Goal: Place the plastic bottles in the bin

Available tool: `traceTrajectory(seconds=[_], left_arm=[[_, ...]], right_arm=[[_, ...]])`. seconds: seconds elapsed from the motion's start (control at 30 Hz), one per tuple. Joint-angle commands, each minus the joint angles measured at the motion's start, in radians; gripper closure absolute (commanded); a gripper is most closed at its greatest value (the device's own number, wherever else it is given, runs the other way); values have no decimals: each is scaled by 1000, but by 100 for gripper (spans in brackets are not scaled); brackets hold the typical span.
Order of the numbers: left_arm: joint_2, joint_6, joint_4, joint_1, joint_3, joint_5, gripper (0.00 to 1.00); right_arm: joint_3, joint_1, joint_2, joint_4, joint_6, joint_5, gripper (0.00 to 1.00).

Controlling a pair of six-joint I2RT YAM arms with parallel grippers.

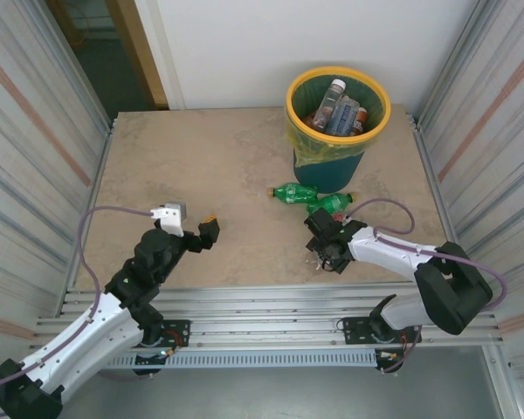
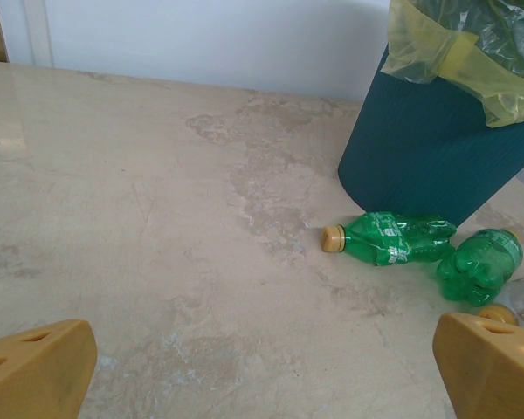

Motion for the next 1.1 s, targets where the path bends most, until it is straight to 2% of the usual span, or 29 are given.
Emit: traceTrajectory(seconds=[0.0, 0.13, 0.27, 0.43, 0.63, 0.83, 1.07], left_arm=[[-3, -15, 30, 9, -6, 7, 1], [-2, -16, 30, 10, -7, 3, 1], [0, -14, 30, 11, -6, 1, 1], [-3, -14, 28, 10, -5, 3, 1], [-1, -18, 31, 13, -9, 2, 1], [8, -26, 51, 14, -11, 4, 1], [37, -45, 67, 16, -5, 19, 1]], right_arm=[[-21, -11, 10, 6, 5, -7, 34], [-29, -22, -6, 1, -6, -12, 47], [-28, -41, -60, -26, -29, -1, 54], [-13, -81, -183, -119, -73, 32, 57], [48, -147, -418, -275, -173, 122, 57], [189, -219, -588, -356, -390, 191, 57], [480, -276, -535, -363, -682, 236, 59]])
